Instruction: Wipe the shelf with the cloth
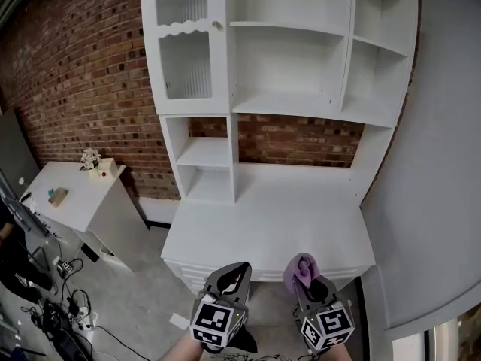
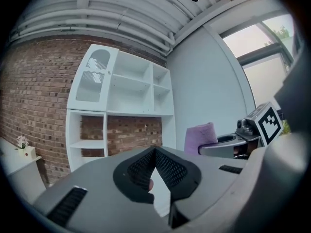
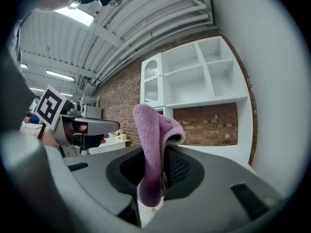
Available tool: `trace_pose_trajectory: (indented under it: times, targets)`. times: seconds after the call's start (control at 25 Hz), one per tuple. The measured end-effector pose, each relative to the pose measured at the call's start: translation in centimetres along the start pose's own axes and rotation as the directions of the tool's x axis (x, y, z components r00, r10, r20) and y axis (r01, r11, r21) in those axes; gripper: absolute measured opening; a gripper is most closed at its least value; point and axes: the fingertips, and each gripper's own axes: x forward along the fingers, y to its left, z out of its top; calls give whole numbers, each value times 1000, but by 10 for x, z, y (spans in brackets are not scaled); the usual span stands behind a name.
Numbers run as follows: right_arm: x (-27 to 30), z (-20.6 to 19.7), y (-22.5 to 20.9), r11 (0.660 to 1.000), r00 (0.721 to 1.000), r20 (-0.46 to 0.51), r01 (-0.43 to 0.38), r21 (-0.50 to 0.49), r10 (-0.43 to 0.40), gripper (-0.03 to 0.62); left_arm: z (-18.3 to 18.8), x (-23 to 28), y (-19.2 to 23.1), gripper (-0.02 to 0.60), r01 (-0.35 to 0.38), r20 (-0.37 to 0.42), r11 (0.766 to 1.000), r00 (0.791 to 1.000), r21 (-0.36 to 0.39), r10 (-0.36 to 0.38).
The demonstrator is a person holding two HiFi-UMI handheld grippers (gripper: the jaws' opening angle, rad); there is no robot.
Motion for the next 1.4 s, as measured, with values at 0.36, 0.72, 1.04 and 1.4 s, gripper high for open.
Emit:
trace_pose_trajectory:
  times: [0.36,0.72,1.04,1.4]
  targets:
    - [189,51,-36,999,999,-3,38,11,-38,77,36,125,134,12,140,52,990,989,-29,-138]
    - [305,87,-65,997,997,-11,71,21,-71,77,48,219,224,12,123,31,991,992,-55,-121]
    - [345,137,-110,997,997,11,77,-13,-77,77,75,263,248,12,83,46,996,996,-26,-82]
    - [370,240,-132,984,996,86,49,-172,-35,75,153,298,253,12,33,73,998,997,53,-37]
